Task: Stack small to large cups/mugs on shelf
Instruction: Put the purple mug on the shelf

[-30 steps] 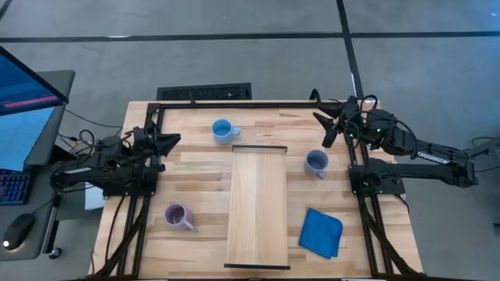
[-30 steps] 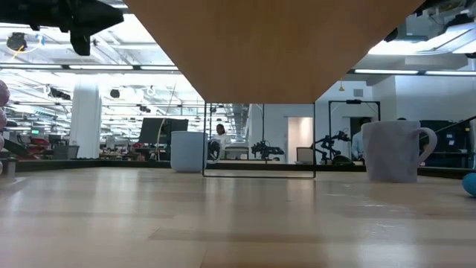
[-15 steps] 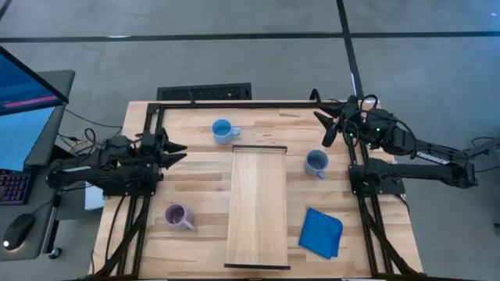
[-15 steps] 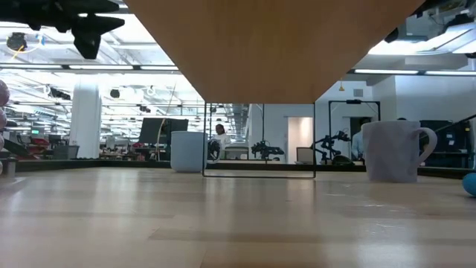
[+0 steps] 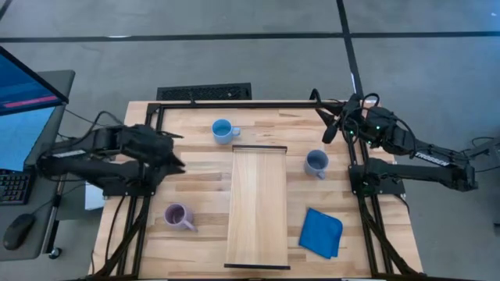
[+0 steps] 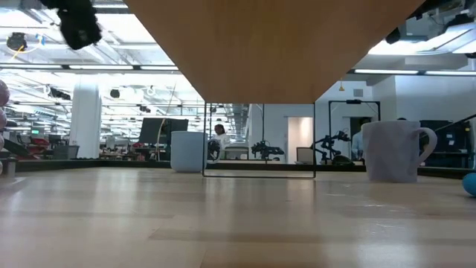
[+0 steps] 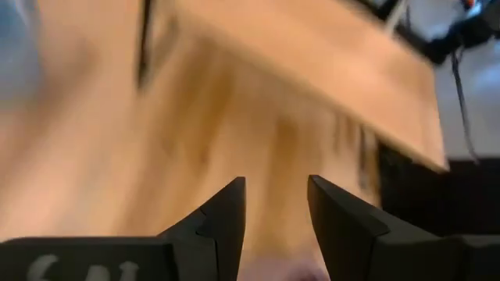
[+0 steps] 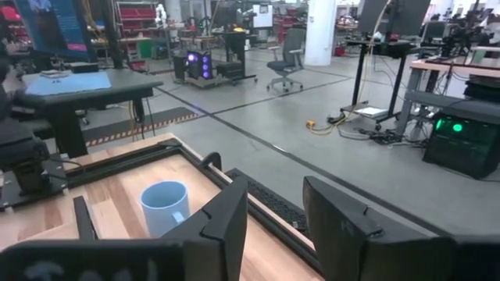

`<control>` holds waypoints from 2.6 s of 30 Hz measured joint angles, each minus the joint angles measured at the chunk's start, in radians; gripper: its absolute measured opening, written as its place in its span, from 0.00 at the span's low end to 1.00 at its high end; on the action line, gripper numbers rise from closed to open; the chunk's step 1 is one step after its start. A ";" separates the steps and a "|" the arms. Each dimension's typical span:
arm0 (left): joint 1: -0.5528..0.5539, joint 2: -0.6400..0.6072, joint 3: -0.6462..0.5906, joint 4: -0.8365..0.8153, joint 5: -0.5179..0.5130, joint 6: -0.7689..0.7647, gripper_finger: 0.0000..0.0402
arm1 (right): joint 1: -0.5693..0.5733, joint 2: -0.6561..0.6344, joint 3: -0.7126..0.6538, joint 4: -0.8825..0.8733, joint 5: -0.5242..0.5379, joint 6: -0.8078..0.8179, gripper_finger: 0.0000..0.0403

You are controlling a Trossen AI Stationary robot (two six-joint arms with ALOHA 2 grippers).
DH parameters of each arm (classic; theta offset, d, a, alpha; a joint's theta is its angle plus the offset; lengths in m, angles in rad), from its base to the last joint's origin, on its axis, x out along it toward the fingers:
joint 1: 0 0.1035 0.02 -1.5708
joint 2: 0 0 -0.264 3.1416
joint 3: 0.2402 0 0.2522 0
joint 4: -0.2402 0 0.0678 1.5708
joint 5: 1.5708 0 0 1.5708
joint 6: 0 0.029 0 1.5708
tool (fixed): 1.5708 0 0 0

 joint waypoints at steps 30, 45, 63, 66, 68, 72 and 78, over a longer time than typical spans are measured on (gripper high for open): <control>-0.551 0.443 0.049 -0.270 0.006 -1.226 0.32 | 0.000 0.000 0.000 -0.088 -0.003 -0.001 0.36; -0.614 0.608 0.050 -0.214 -0.011 -1.289 0.32 | 0.000 0.000 0.000 -0.087 -0.003 -0.001 0.36; -0.612 0.690 0.049 -0.217 -0.077 -1.231 0.32 | 0.000 0.000 0.000 -0.087 -0.003 -0.009 0.36; -0.612 0.690 0.049 -0.212 -0.073 -1.201 0.32 | 0.000 0.000 0.000 -0.087 -0.003 -0.027 0.36; -0.612 0.690 0.049 -0.212 -0.073 -1.168 0.32 | 0.000 0.000 0.000 -0.087 -0.003 -0.027 0.36; -0.612 0.690 0.049 -0.213 -0.085 -1.151 0.32 | 0.000 0.000 0.000 -0.087 -0.003 -0.029 0.36; -0.612 0.690 0.049 -0.212 -0.099 -1.112 0.32 | 0.000 0.000 0.000 -0.087 -0.003 -0.029 0.36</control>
